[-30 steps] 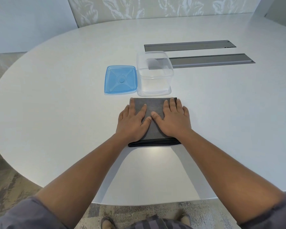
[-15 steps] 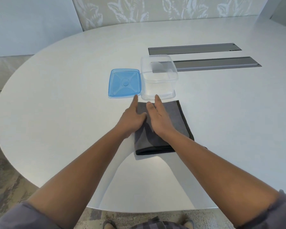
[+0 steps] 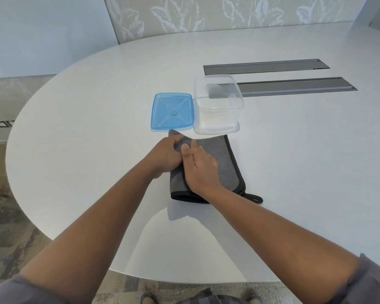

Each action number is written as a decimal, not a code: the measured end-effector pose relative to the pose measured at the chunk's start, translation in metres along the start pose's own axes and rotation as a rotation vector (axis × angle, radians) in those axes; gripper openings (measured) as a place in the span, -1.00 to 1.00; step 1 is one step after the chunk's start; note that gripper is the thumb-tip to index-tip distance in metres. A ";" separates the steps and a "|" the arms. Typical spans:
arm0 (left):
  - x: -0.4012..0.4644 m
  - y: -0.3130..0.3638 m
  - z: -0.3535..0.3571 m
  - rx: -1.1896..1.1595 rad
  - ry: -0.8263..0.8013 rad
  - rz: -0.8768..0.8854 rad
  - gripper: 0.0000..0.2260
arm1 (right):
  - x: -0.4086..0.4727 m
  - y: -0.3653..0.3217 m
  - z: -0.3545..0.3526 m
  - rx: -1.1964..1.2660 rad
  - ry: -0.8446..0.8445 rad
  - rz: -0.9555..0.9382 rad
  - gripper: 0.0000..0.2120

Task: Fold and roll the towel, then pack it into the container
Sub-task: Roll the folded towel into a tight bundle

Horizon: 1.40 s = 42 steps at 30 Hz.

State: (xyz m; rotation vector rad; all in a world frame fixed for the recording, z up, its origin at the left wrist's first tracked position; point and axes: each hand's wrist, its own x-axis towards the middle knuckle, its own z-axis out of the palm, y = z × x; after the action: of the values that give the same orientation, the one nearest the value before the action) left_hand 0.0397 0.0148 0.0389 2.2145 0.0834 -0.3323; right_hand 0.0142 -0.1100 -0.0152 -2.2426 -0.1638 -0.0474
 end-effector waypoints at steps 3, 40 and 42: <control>-0.001 0.011 -0.006 -0.041 -0.027 -0.021 -0.34 | -0.008 -0.002 -0.003 0.095 0.026 -0.032 -0.14; 0.003 0.016 0.095 0.235 0.161 0.353 -0.26 | 0.016 0.043 -0.057 1.514 -0.246 0.527 -0.30; 0.004 0.018 0.094 0.248 0.153 0.337 -0.25 | 0.016 0.041 -0.059 1.482 -0.243 0.537 -0.33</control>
State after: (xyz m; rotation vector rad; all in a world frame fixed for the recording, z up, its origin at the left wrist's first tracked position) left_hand 0.0272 -0.0703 -0.0029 2.4448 -0.2592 0.0152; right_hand 0.0373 -0.1794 -0.0083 -0.7441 0.2301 0.4817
